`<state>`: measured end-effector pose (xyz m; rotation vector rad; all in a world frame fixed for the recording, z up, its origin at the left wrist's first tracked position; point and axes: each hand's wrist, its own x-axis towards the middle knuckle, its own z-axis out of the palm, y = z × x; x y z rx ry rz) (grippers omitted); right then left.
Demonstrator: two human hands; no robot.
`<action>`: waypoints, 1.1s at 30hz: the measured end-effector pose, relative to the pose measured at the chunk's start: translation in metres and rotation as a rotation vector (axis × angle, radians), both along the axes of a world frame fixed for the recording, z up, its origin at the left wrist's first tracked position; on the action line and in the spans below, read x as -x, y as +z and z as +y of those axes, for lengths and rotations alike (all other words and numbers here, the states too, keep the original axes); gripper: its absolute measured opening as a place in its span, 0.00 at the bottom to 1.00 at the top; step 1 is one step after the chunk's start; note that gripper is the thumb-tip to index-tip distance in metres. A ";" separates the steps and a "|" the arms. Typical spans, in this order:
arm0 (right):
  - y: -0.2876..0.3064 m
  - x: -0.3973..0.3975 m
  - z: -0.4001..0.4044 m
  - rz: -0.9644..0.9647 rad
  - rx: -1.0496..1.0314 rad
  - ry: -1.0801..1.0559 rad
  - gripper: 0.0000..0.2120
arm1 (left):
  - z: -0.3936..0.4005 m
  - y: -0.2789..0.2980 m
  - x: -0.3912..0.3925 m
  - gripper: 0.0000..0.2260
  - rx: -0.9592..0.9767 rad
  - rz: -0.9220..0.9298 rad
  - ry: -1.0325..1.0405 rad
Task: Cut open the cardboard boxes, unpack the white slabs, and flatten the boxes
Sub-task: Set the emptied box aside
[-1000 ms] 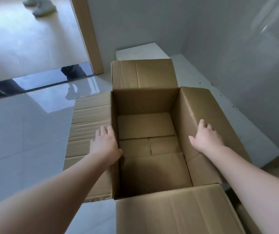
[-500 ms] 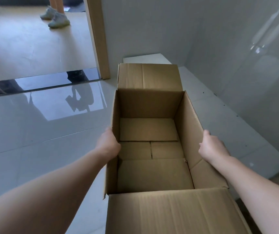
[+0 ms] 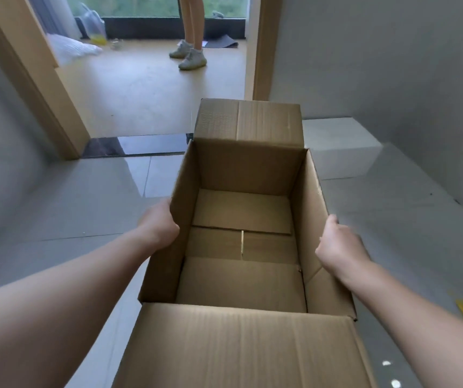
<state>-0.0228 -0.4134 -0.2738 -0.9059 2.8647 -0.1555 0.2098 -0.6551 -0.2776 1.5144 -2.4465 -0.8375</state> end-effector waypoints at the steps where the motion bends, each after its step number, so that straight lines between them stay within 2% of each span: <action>1: 0.001 -0.011 -0.015 -0.011 0.010 0.021 0.14 | -0.012 0.002 -0.015 0.24 0.011 -0.018 0.018; 10: -0.001 -0.134 -0.149 -0.120 0.064 0.223 0.26 | -0.107 0.009 -0.170 0.26 0.026 -0.079 0.220; 18: -0.017 -0.247 -0.233 -0.188 0.051 0.349 0.24 | -0.163 0.007 -0.302 0.29 -0.011 -0.114 0.355; 23: -0.028 -0.312 -0.259 -0.271 0.029 0.391 0.15 | -0.185 -0.004 -0.370 0.28 -0.009 -0.124 0.432; 26: -0.031 -0.341 -0.266 -0.291 0.002 0.420 0.15 | -0.190 -0.013 -0.398 0.26 -0.013 -0.130 0.472; 27: -0.031 -0.349 -0.267 -0.287 -0.013 0.434 0.17 | -0.190 -0.017 -0.405 0.25 -0.007 -0.141 0.481; 30: -0.034 -0.370 -0.271 -0.243 -0.120 0.493 0.36 | -0.186 -0.026 -0.418 0.23 0.058 -0.202 0.538; 33: -0.035 -0.384 -0.275 -0.202 -0.181 0.520 0.40 | -0.181 -0.027 -0.418 0.20 0.123 -0.255 0.619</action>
